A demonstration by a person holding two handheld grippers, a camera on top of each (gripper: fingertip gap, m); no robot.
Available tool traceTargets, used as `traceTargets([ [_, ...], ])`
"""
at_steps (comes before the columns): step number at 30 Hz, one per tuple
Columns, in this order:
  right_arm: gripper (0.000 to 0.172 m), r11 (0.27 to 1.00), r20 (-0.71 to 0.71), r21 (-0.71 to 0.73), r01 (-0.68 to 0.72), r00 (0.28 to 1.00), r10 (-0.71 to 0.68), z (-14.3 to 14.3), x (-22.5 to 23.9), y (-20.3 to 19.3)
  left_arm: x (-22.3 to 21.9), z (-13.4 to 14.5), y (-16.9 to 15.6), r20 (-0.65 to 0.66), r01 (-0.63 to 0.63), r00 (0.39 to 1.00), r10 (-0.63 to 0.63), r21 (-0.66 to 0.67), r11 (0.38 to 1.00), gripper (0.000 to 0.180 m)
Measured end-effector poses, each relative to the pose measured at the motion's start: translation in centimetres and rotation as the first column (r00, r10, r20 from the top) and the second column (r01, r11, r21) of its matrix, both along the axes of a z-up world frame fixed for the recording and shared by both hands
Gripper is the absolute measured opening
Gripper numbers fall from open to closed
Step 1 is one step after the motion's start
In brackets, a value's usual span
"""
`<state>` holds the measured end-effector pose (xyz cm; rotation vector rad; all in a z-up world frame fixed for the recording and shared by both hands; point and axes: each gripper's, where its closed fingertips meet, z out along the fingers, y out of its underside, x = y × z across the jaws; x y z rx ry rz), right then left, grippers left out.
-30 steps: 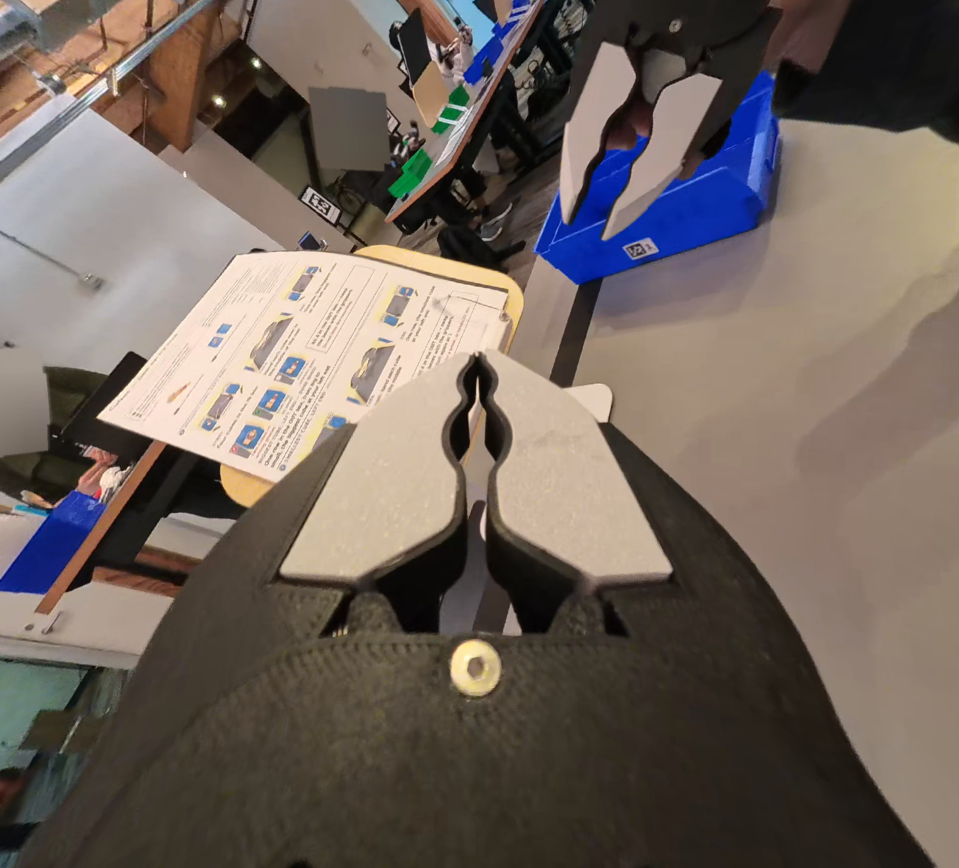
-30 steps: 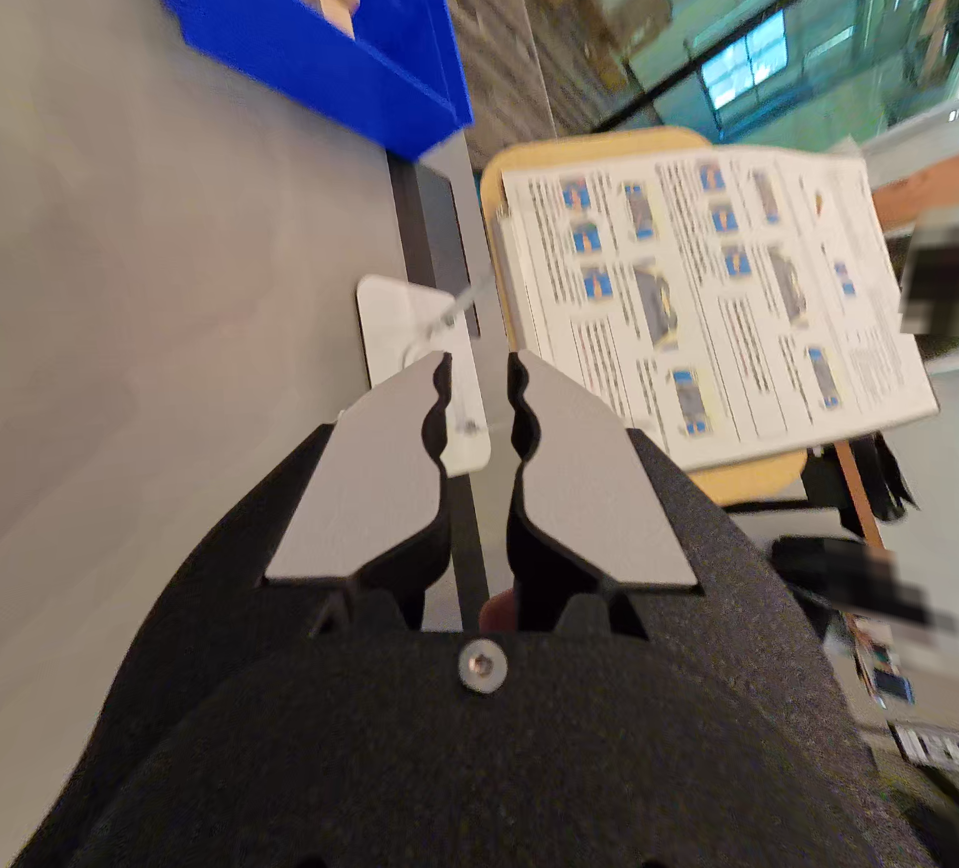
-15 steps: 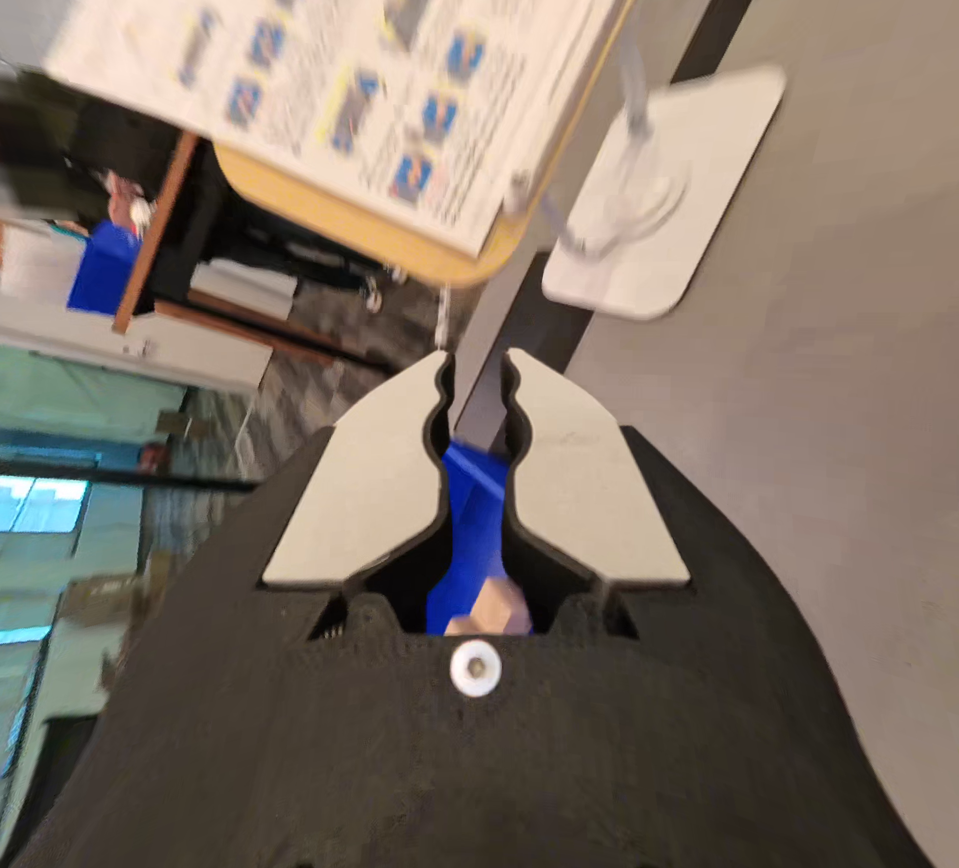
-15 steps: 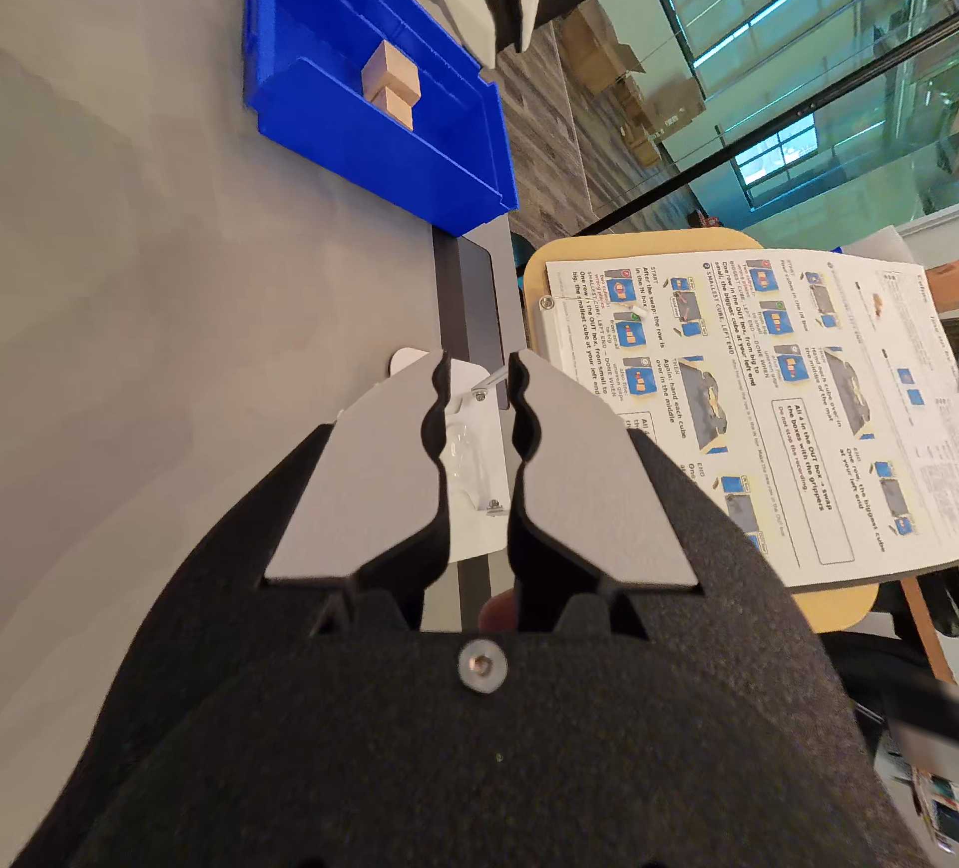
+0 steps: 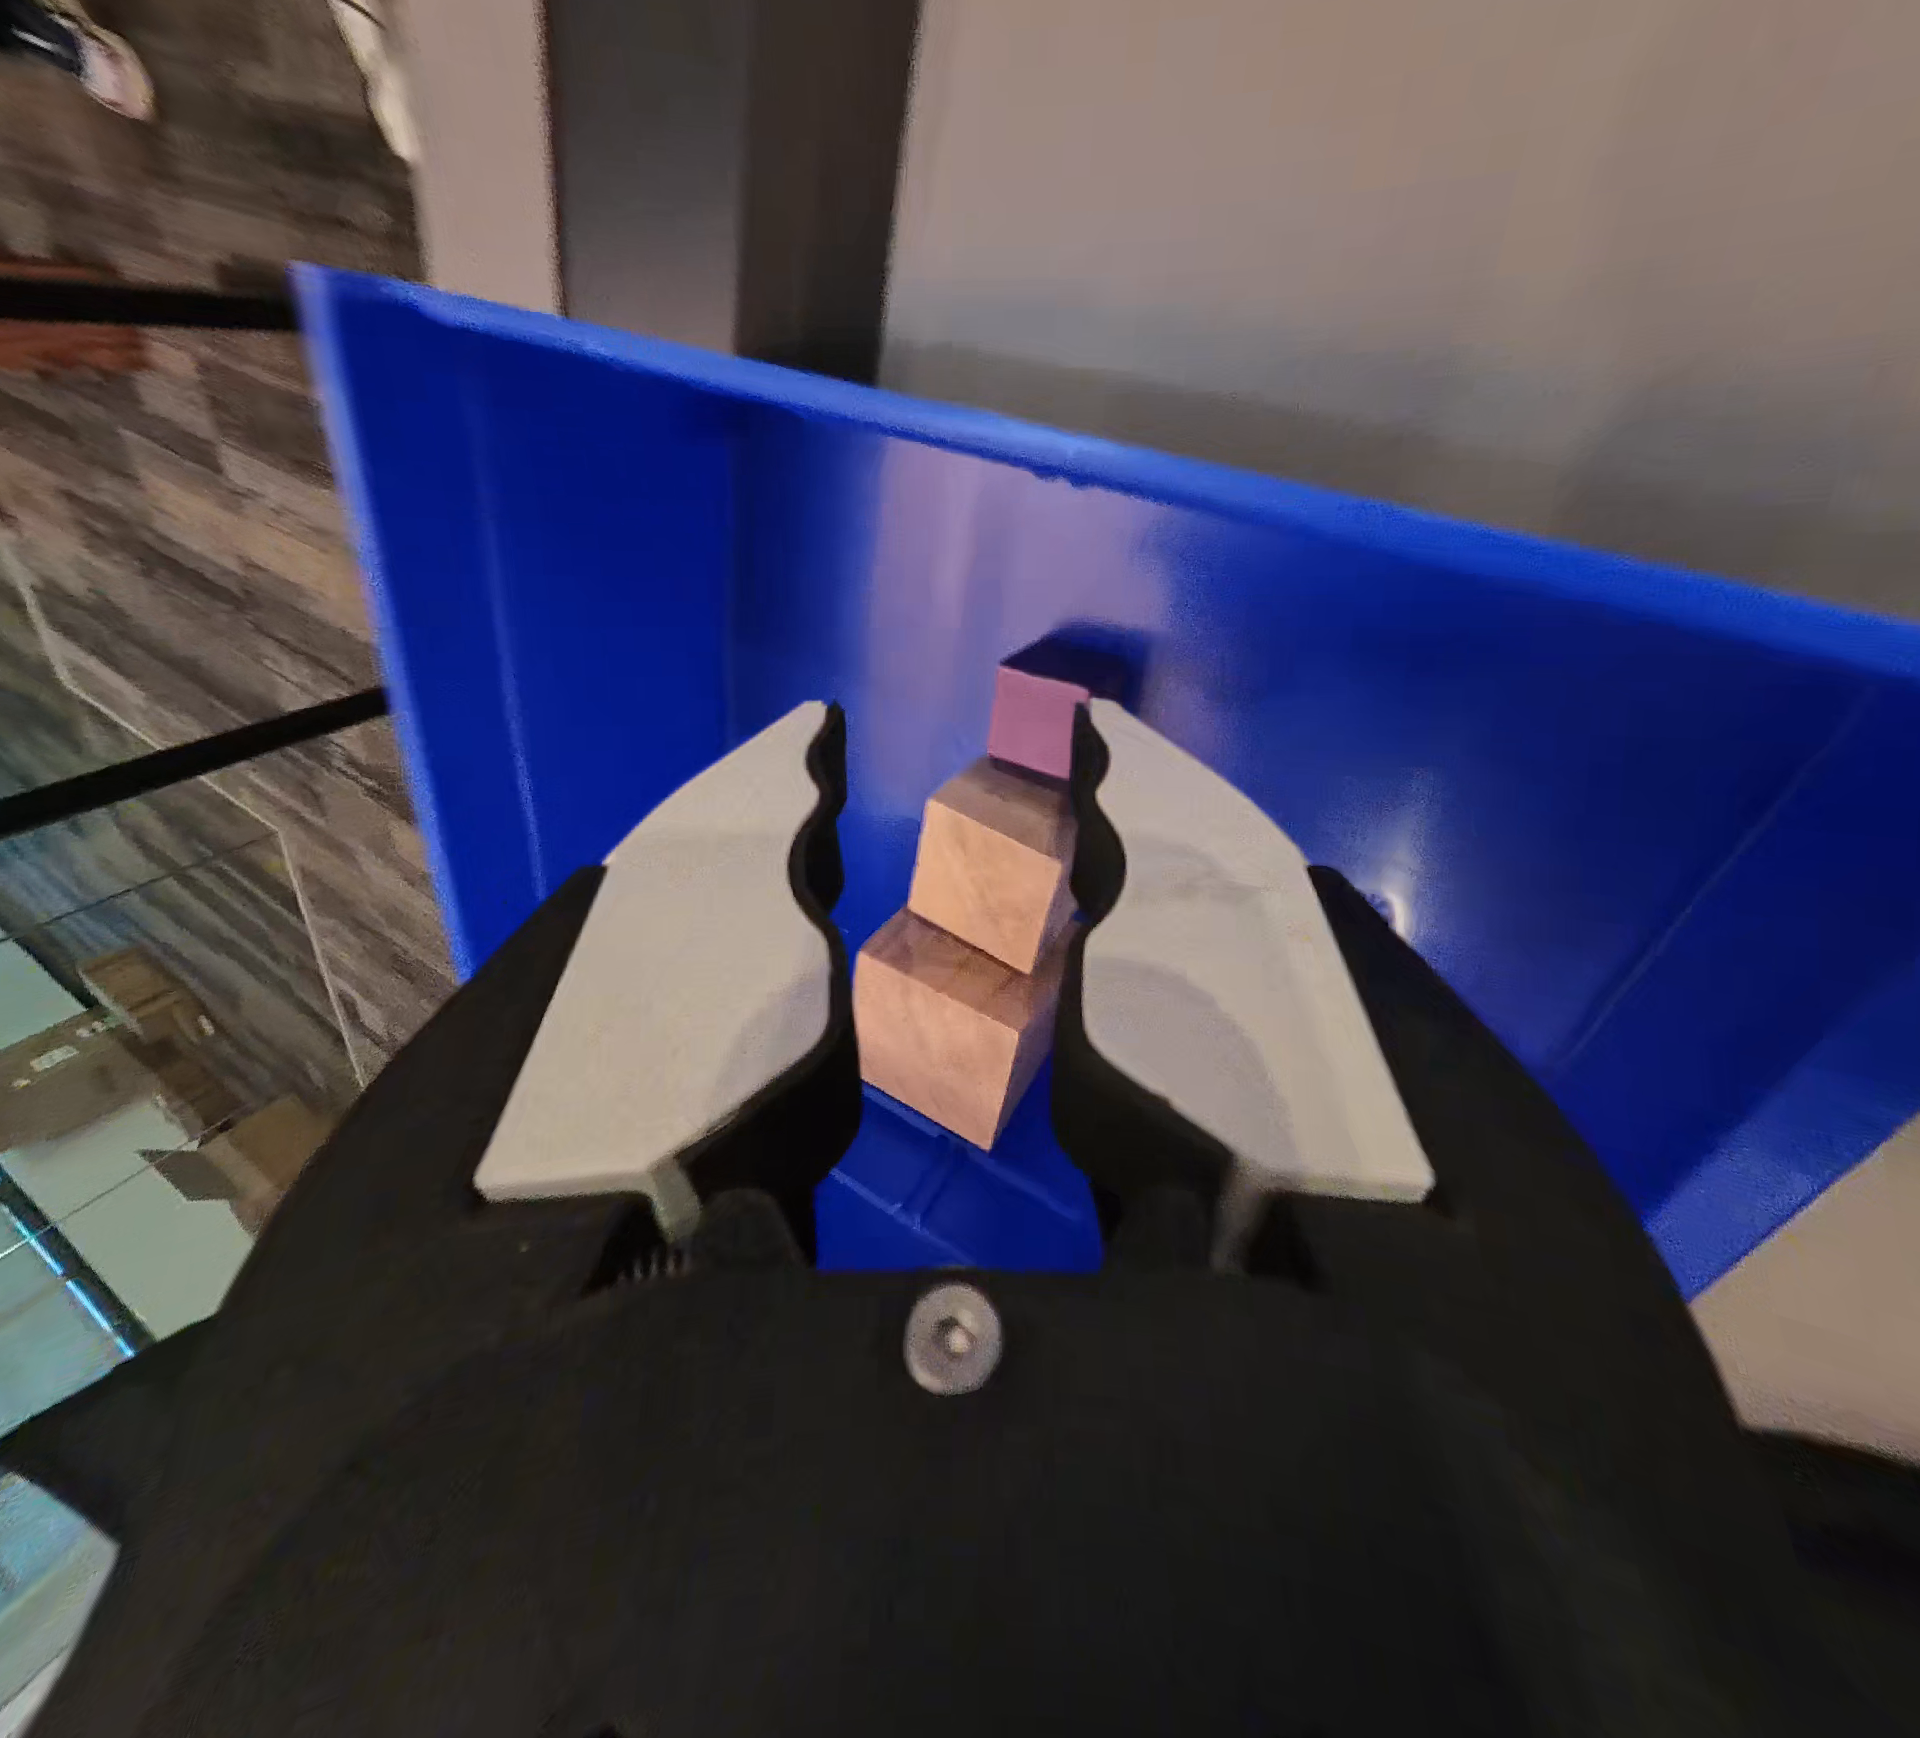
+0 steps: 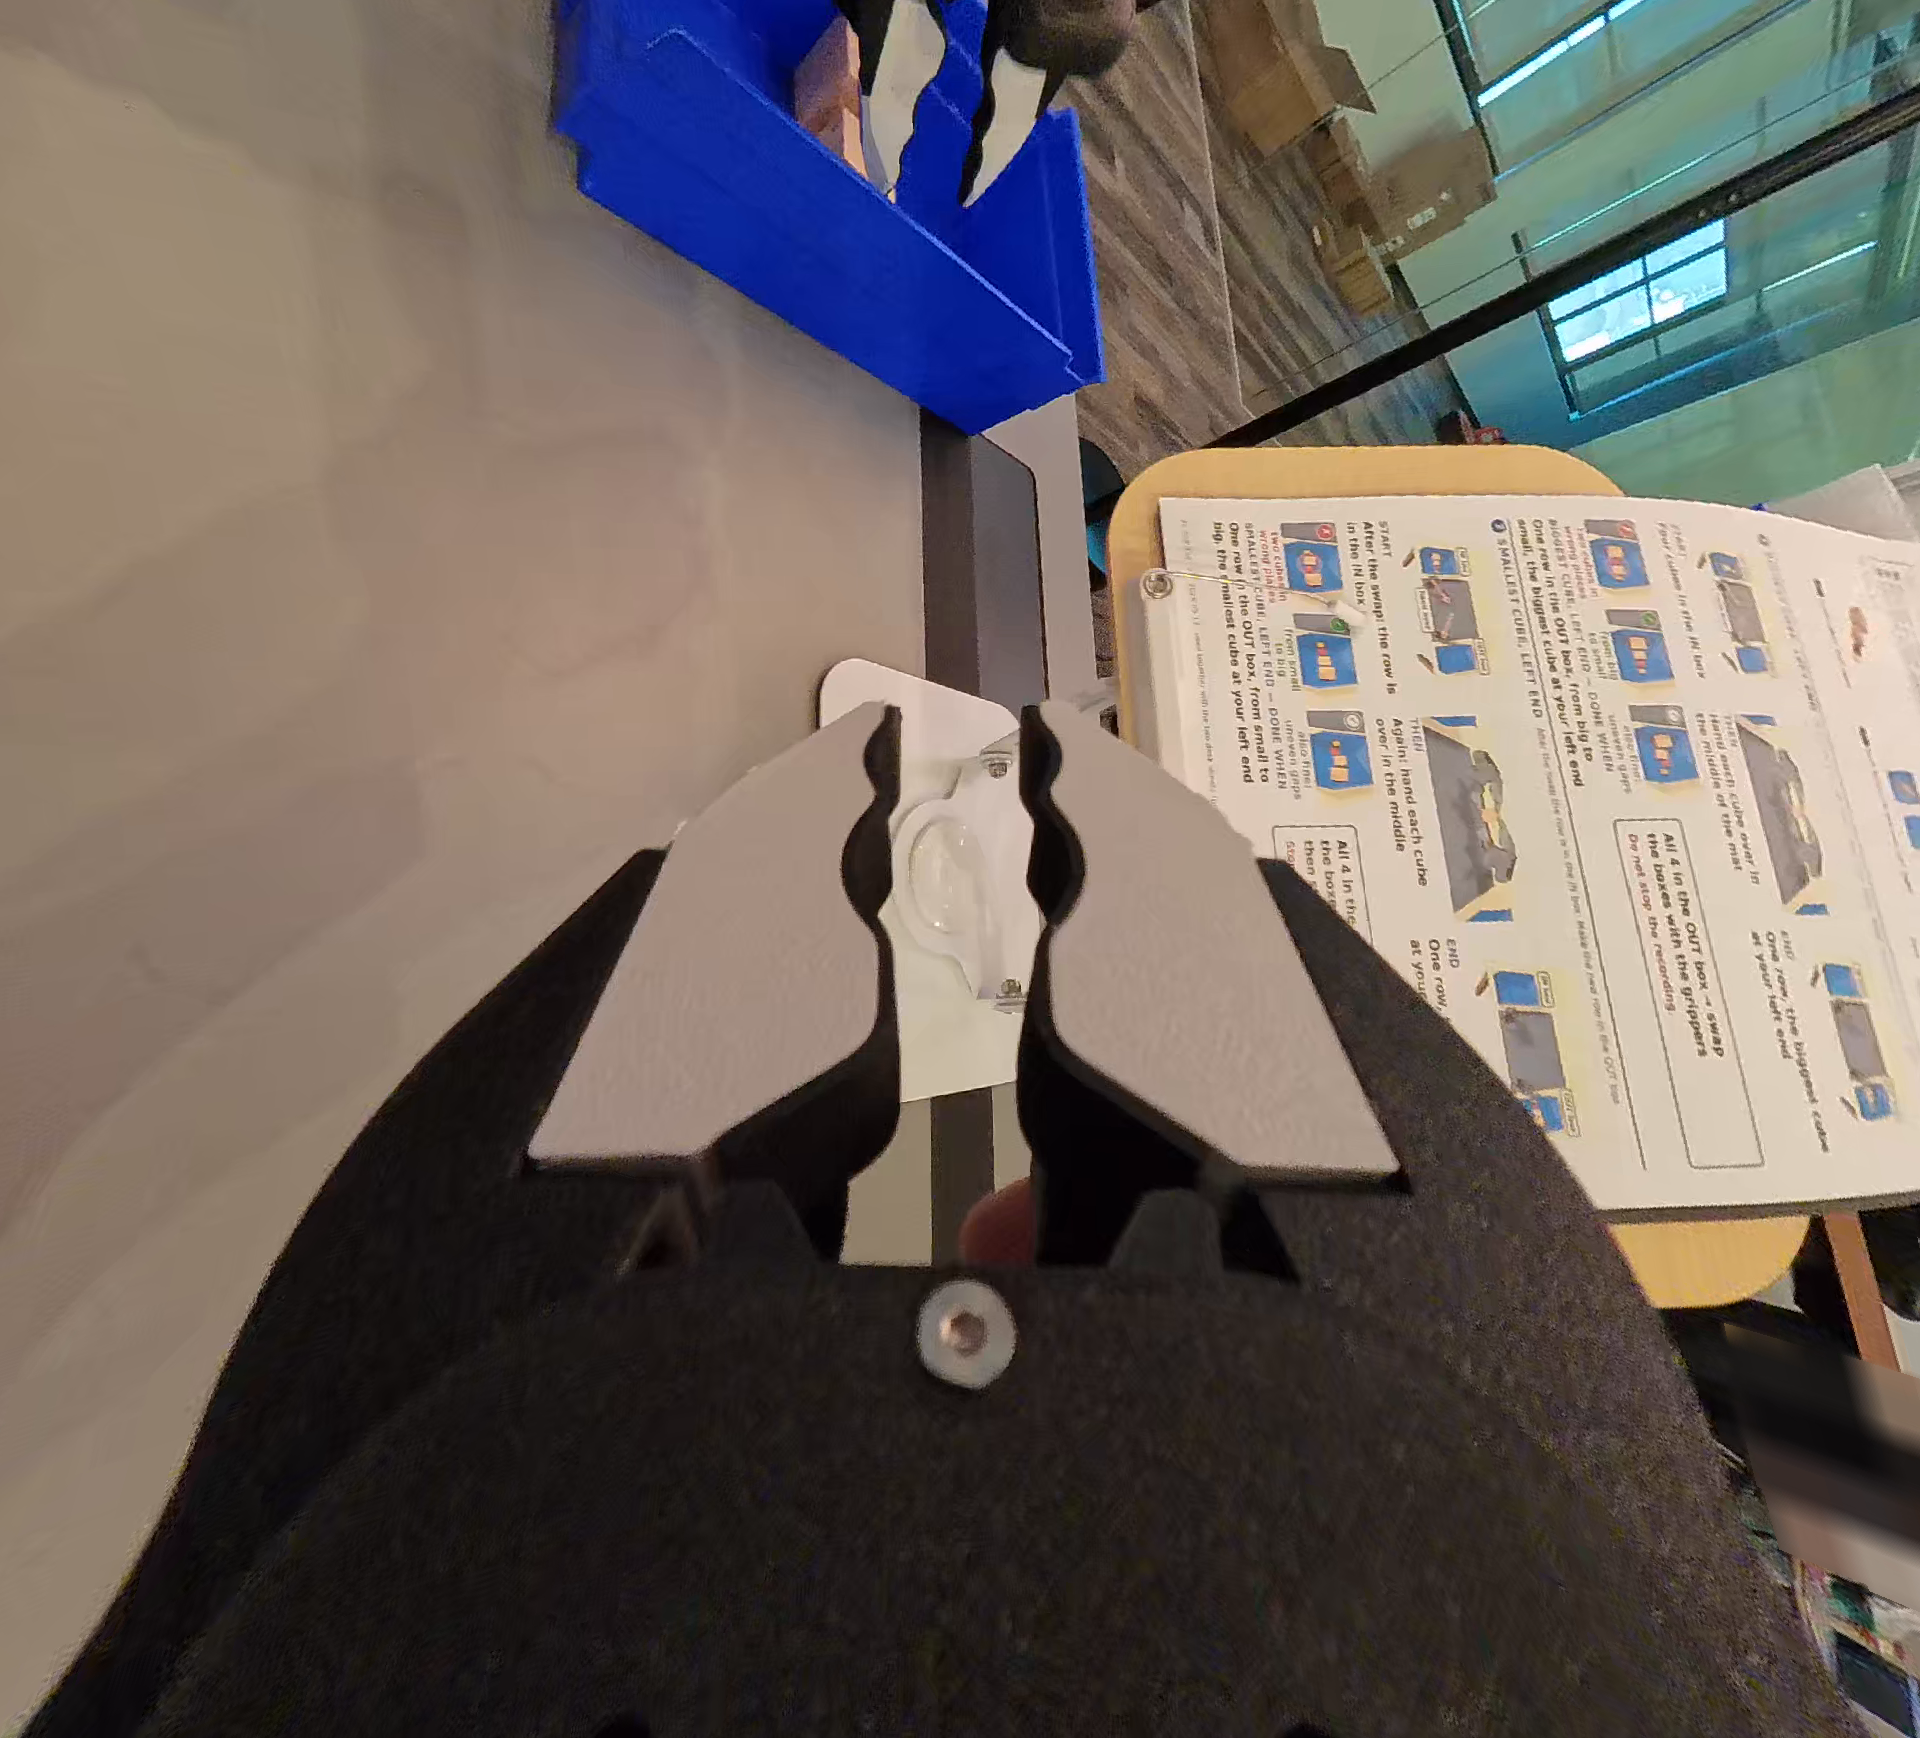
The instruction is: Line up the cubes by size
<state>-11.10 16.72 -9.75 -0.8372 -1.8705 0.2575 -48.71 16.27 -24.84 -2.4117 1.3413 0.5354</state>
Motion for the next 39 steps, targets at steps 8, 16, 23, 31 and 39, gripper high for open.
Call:
traceTargets([
  [8, 0.021, 1.0, 0.03, 0.003, -0.023, 0.999, 0.023, -0.8, -0.5, -0.5, -1.3, -4.4, -0.4, 0.015, -0.002, 1.0, 0.005, -0.155, 0.988, 0.039],
  [16, 0.021, 0.999, 0.042, 0.002, -0.033, 0.999, 0.033, -1.1, -0.6, -0.7, -2.6, -6.3, -0.6, -0.036, -0.028, 0.999, 0.02, -0.23, 0.973, 0.037],
  [23, 0.021, 0.999, 0.043, 0.002, -0.039, 0.998, 0.038, -1.1, -0.7, -0.8, -2.3, -6.3, -0.4, 0.0, -0.034, 0.999, 0.035, -0.222, 0.974, 0.03],
  [31, 0.021, 0.999, 0.003, -0.01, -0.046, 0.999, 0.046, -0.4, -0.9, -1.0, -1.5, -2.5, 0.6, 0.088, -0.056, 0.994, 0.058, -0.023, 0.998, 0.028],
  [39, 0.023, 0.994, -0.129, -0.051, -0.1, 0.987, 0.093, 1.6, -1.8, -2.1, 2.5, 8.1, -0.4, 0.247, -0.056, 0.968, -0.038, 0.361, 0.931, 0.028],
])
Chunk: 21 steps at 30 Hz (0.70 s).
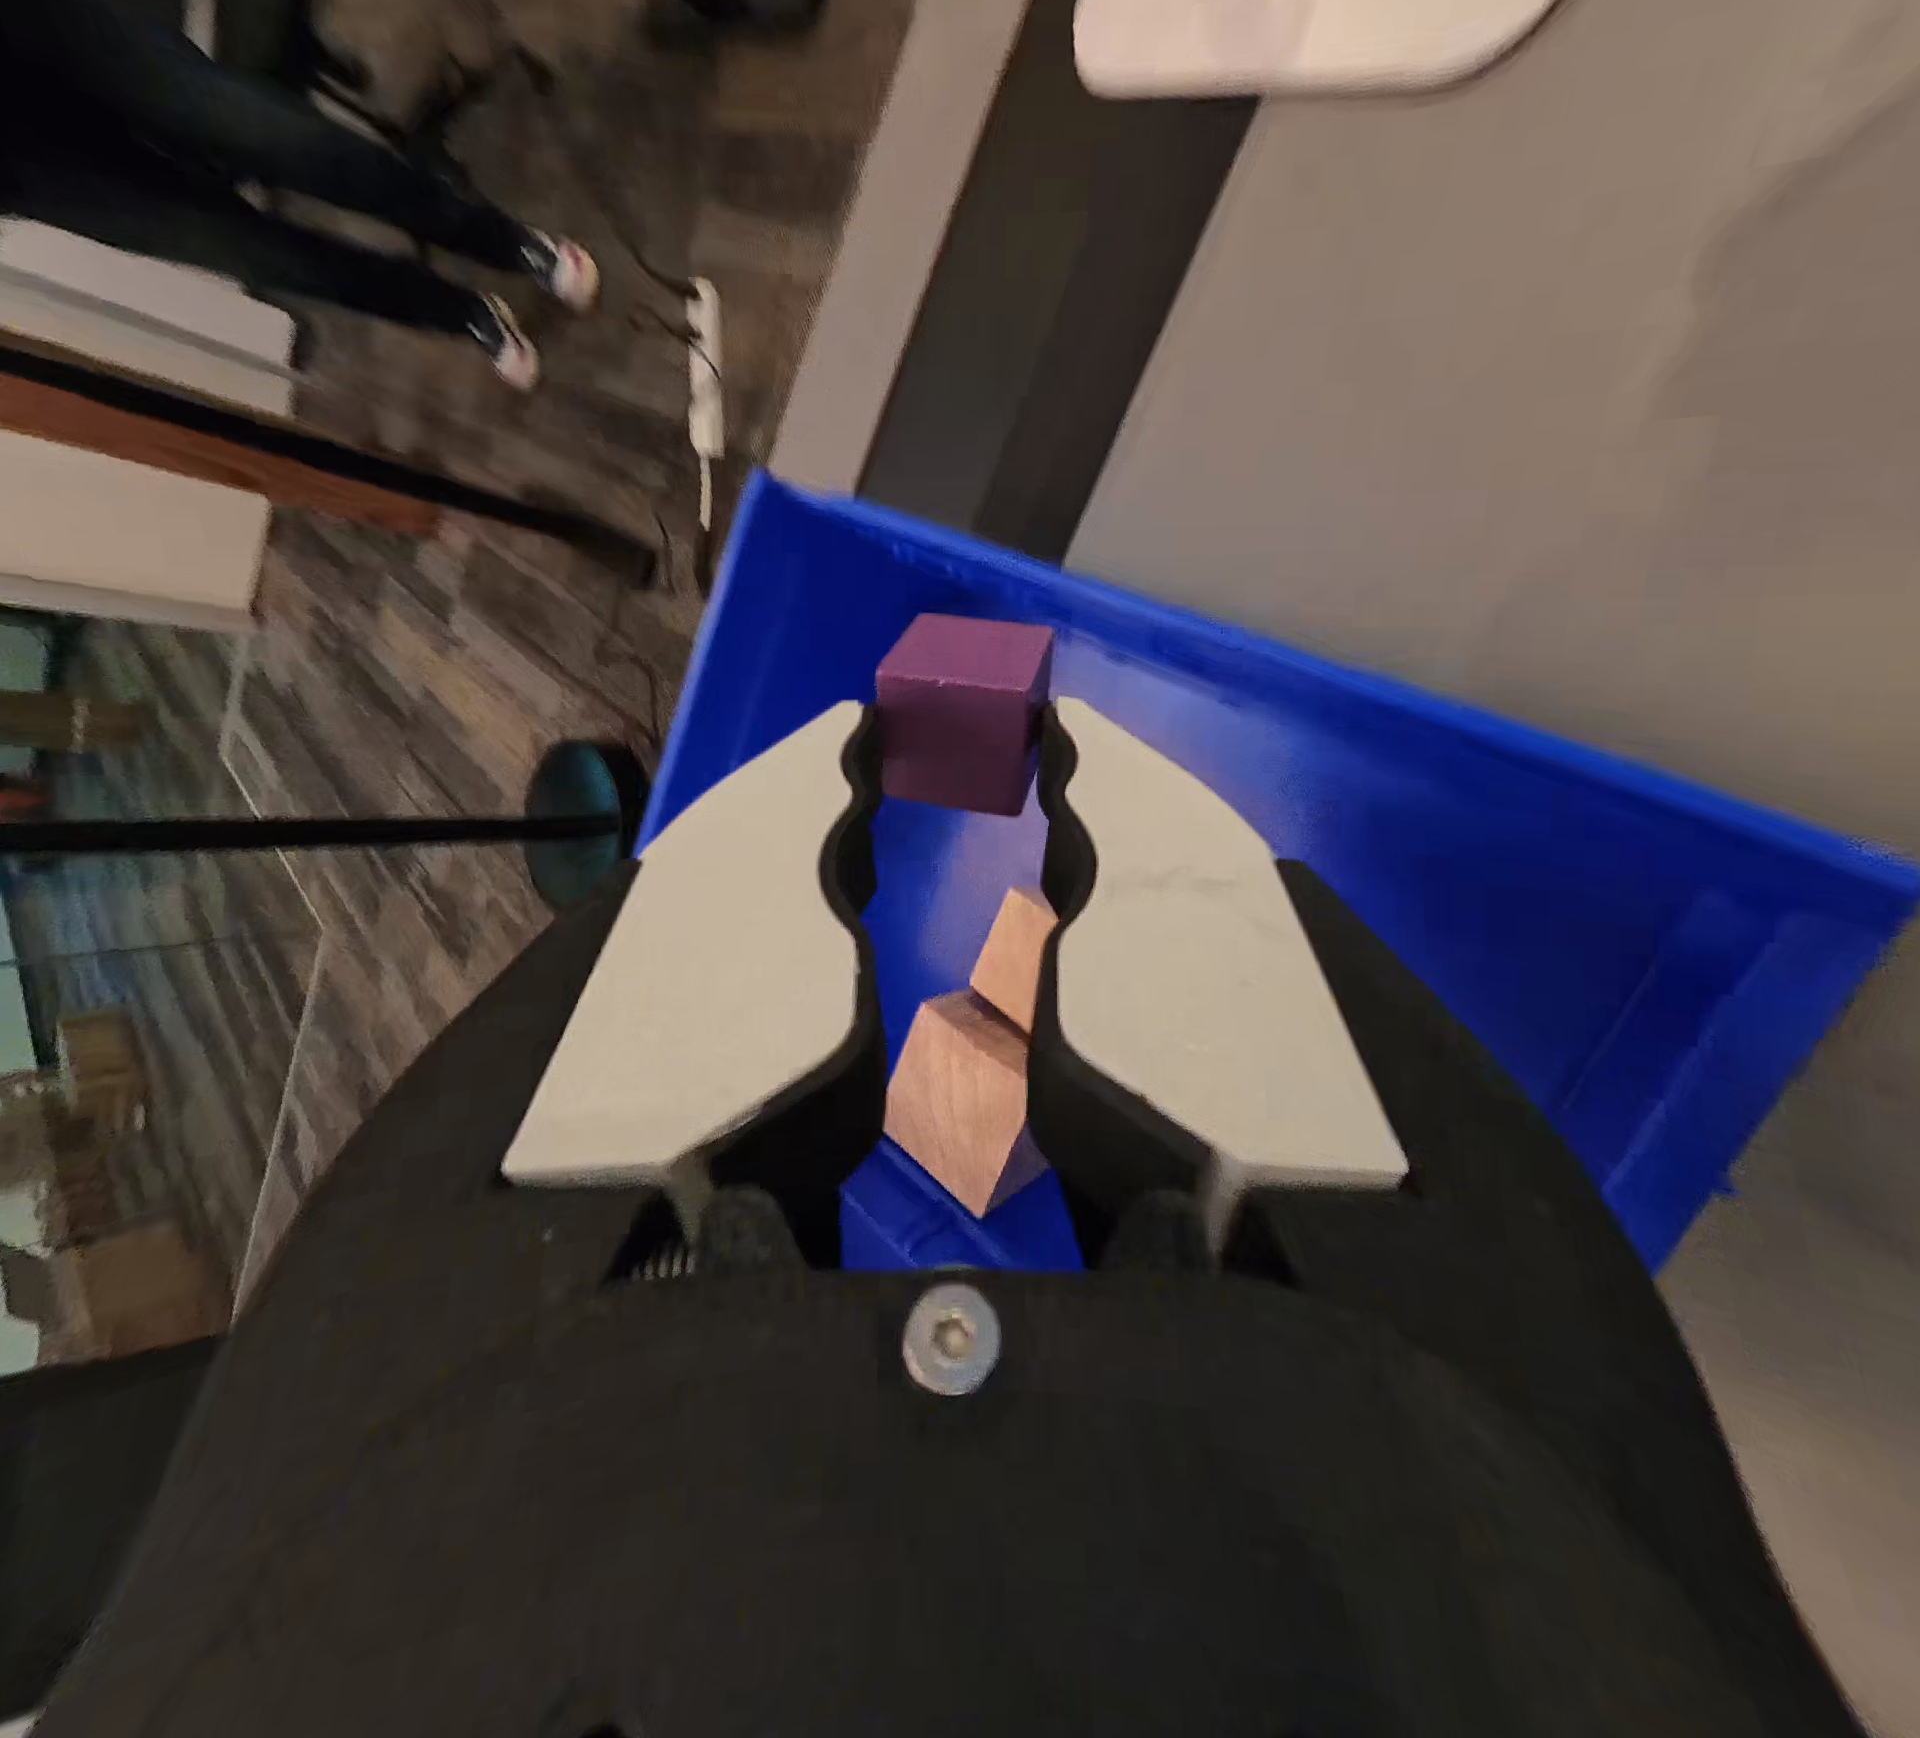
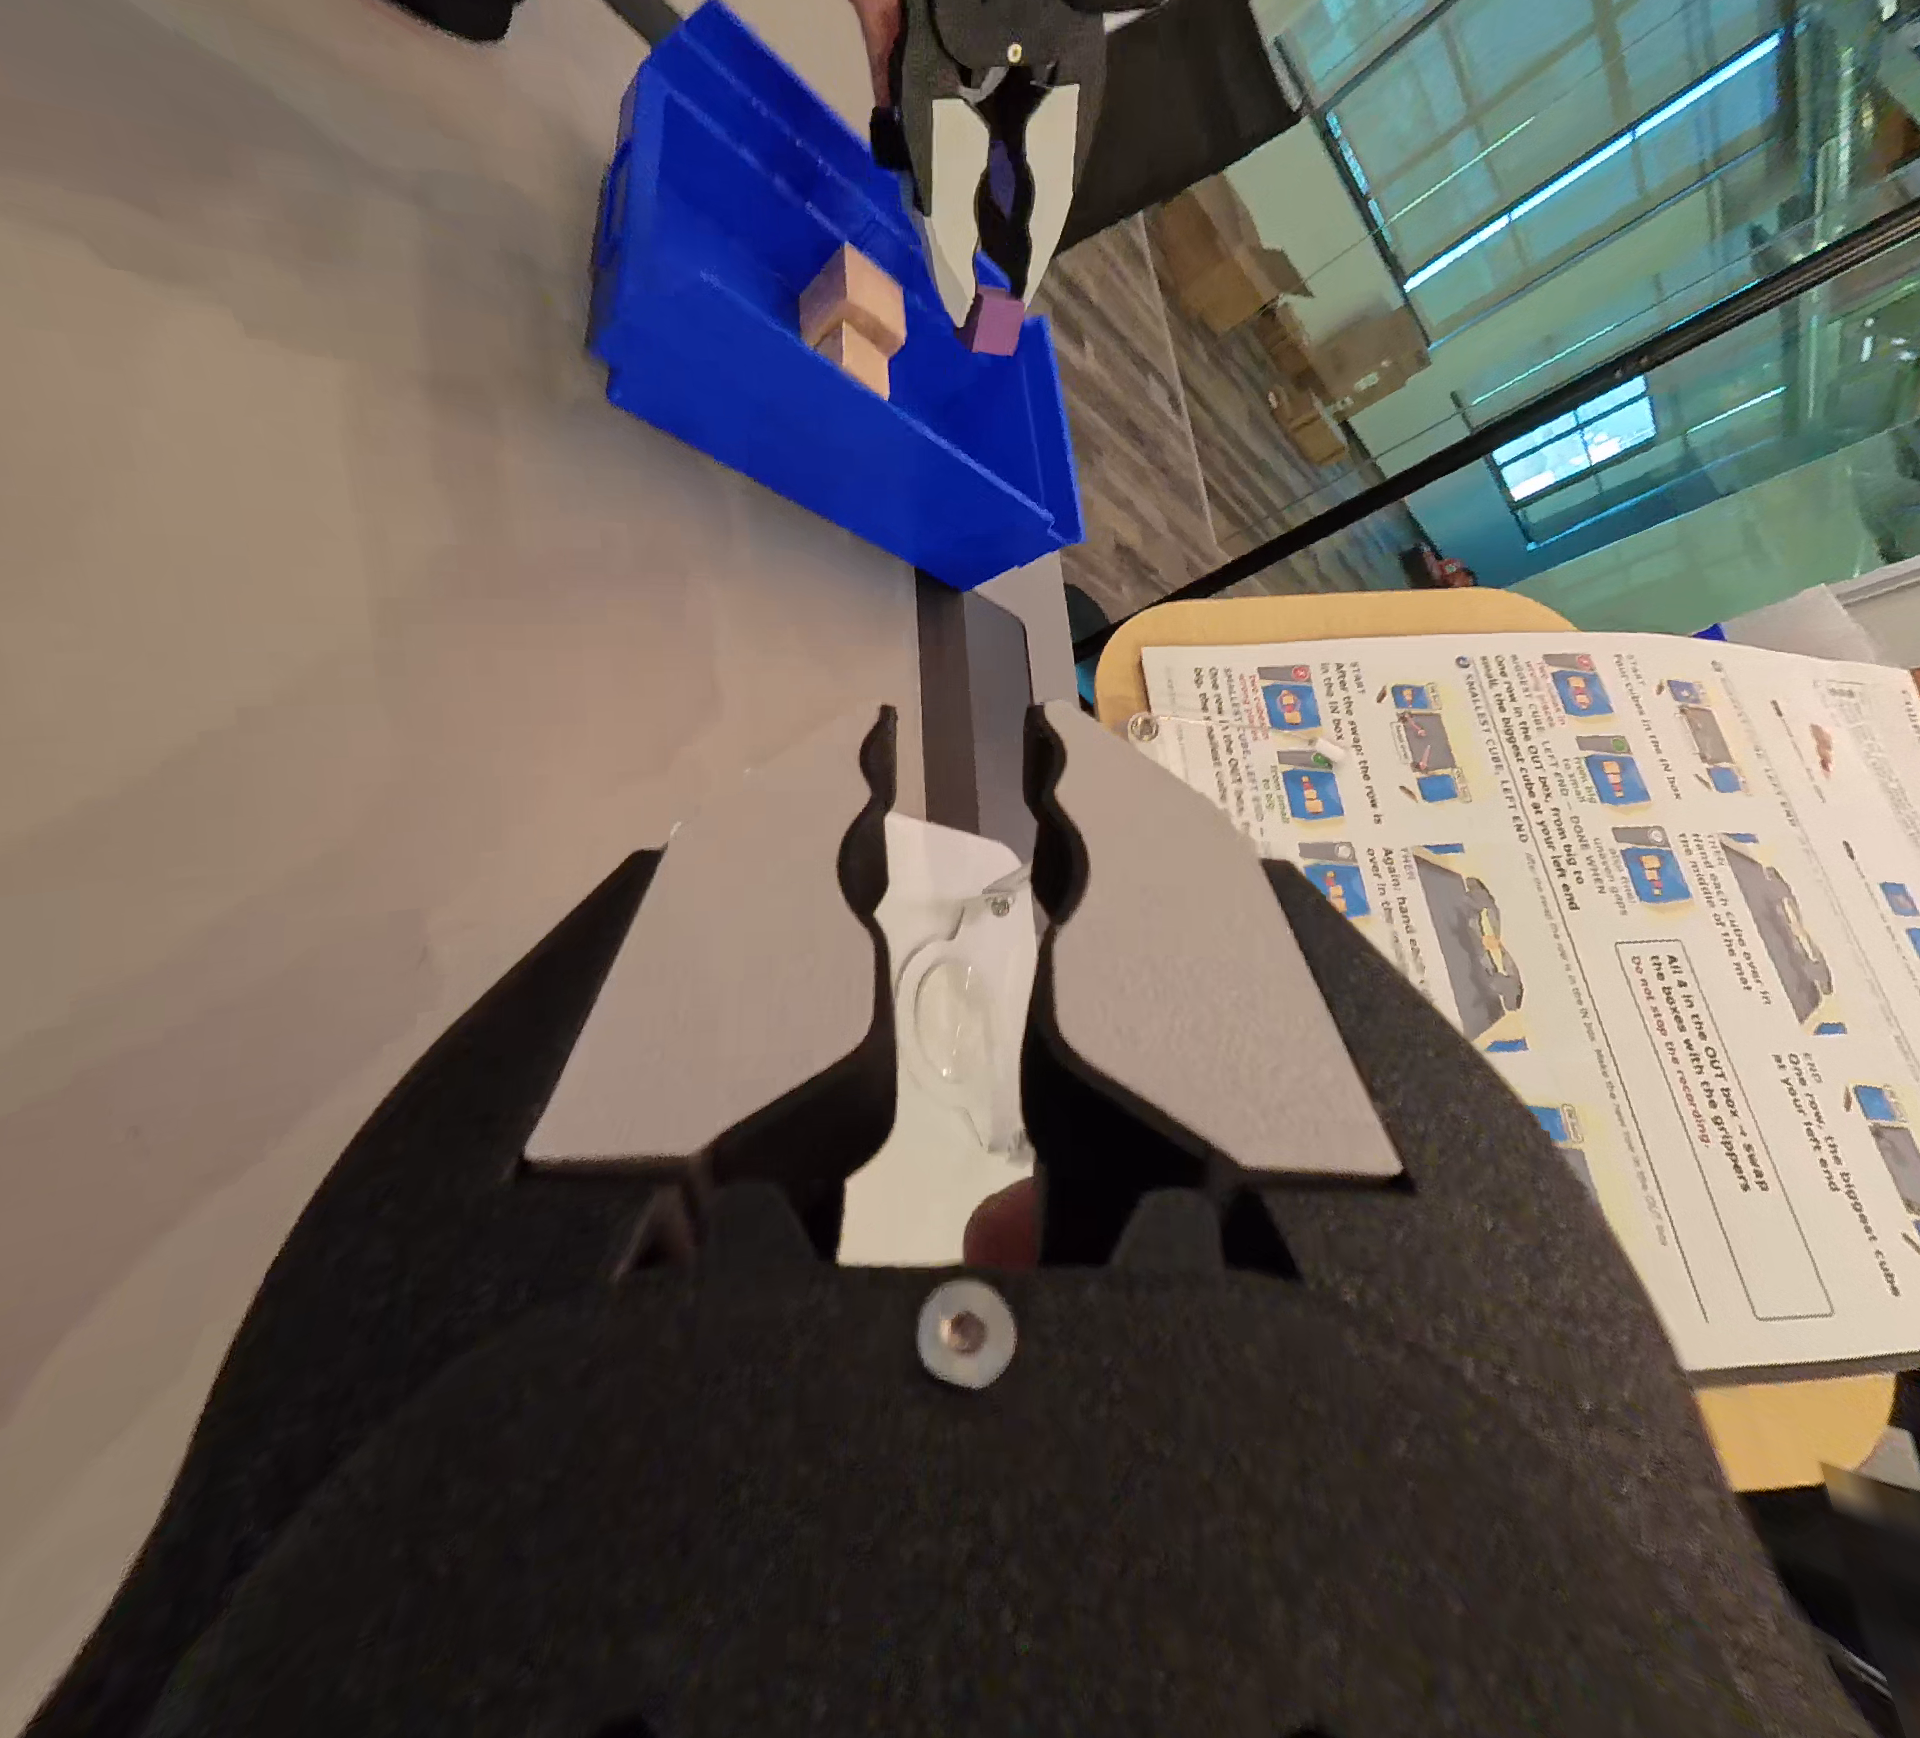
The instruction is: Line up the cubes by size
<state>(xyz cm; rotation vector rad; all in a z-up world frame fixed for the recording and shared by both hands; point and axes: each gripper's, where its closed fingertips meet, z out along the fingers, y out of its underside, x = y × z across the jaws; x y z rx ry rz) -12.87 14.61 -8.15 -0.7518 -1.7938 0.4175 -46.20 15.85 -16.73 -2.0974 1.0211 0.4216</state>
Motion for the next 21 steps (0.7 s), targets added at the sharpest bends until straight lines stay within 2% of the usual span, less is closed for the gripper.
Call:
traceTargets([
  [4, 0.026, 0.998, -0.108, -0.037, -0.051, 0.993, 0.046, 1.6, -0.7, -1.3, 6.2, 5.8, -1.2, 0.106, 0.118, 0.984, -0.144, 0.216, 0.969, 0.028],
  [7, 0.027, 0.994, -0.193, -0.066, -0.087, 0.979, 0.073, 2.9, -1.2, -2.1, 12.2, 9.3, -2.4, 0.151, 0.228, 0.943, -0.296, 0.356, 0.906, 0.028],
  [10, 0.029, 0.989, -0.25, -0.084, -0.119, 0.964, 0.095, 3.6, -1.5, -2.9, 18.0, 11.7, -3.5, 0.146, 0.325, 0.892, -0.429, 0.454, 0.83, 0.028],
  [15, 0.031, 0.981, -0.321, -0.112, -0.16, 0.94, 0.117, 4.8, -1.4, -3.6, 25.5, 13.1, -4.6, 0.138, 0.454, 0.791, -0.597, 0.521, 0.723, 0.028],
  [21, 0.034, 0.976, -0.369, -0.109, -0.187, 0.92, 0.135, 5.5, -1.0, -3.6, 30.3, 13.7, -5.0, 0.126, 0.515, 0.715, -0.688, 0.57, 0.64, 0.028],
])
